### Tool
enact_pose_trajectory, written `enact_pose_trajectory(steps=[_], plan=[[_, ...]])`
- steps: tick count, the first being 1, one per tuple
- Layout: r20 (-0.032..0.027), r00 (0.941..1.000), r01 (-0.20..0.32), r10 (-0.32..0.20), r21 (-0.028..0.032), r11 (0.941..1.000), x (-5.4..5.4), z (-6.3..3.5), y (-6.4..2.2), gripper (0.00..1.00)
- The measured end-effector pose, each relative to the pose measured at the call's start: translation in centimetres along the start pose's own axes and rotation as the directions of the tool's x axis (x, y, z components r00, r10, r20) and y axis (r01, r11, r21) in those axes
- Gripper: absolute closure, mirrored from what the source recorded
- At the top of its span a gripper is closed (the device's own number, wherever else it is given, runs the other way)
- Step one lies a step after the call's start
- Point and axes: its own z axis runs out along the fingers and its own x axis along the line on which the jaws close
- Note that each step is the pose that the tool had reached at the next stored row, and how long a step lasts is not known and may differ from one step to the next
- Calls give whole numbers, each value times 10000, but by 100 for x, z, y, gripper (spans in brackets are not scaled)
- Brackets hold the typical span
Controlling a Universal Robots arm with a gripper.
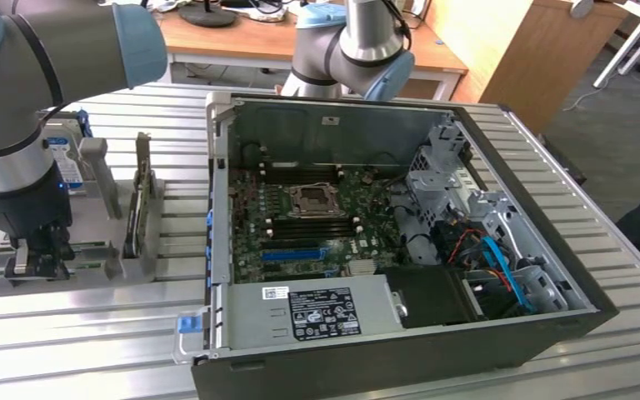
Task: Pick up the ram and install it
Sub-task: 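Pick up the ram and move it above insertion slot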
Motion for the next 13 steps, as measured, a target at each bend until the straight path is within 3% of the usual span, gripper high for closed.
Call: enact_pose_trajectory(steps=[9,10,13], plan=[[0,10000,0,0,0,10000,0,0,0,66],[0,10000,0,0,0,10000,0,0,0,73],[0,10000,0,0,0,10000,0,0,0,73]])
